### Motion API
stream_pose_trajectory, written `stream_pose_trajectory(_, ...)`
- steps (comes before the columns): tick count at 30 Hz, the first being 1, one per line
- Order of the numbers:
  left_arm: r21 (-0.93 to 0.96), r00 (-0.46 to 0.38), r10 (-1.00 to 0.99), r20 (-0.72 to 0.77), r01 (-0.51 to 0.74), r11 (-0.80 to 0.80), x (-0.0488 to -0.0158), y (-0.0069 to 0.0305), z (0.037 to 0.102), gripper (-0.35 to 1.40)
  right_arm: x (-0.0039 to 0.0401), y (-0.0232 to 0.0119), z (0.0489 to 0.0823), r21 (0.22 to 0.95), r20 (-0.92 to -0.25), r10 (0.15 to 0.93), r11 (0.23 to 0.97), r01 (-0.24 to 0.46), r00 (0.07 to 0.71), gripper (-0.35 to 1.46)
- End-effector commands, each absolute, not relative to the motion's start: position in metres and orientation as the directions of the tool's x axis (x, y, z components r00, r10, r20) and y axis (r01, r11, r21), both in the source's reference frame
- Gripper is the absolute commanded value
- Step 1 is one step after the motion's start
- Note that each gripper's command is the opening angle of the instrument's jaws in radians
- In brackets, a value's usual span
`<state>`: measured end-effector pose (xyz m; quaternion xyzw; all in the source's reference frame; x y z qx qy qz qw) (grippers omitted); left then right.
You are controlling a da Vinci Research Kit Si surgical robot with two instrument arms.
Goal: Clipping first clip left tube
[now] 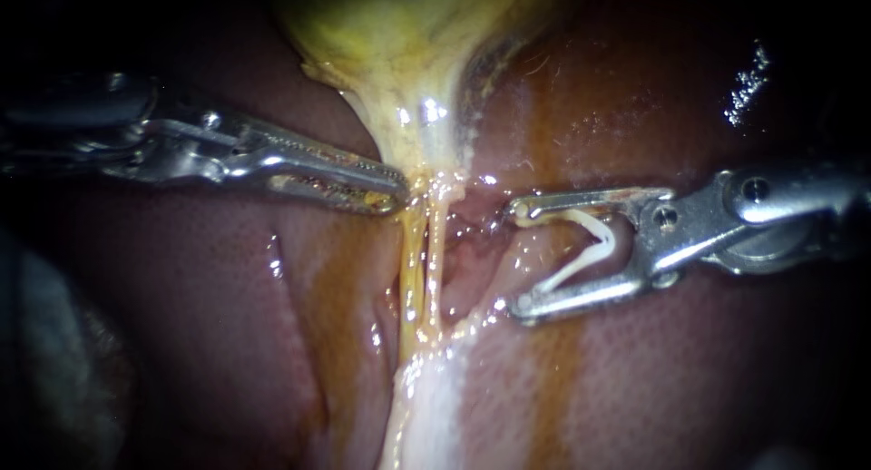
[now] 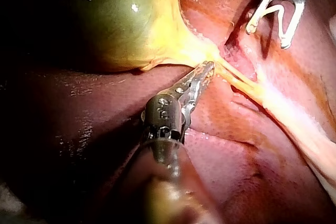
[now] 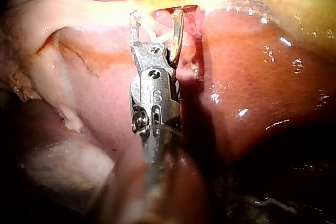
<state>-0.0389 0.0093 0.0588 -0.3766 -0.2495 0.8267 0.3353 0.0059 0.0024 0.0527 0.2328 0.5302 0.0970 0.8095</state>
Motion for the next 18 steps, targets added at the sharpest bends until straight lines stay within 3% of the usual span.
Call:
stream_pose_trajectory(1,-0.665,-0.491,0.742,-0.456,-0.366,-0.651,-0.0389,0.0093,0.0588,-0.35,0.0059,0.0024,0.0527,0.48,-0.813,0.404,0.873,0.09,0.419,0.5)
stream_pose_trajectory(18,-0.688,-0.498,0.718,-0.487,-0.287,-0.666,-0.0327,0.0148,0.0515,-0.35,0.0058,0.0023,0.0526,0.48,-0.813,0.404,0.873,0.091,0.419,0.5)
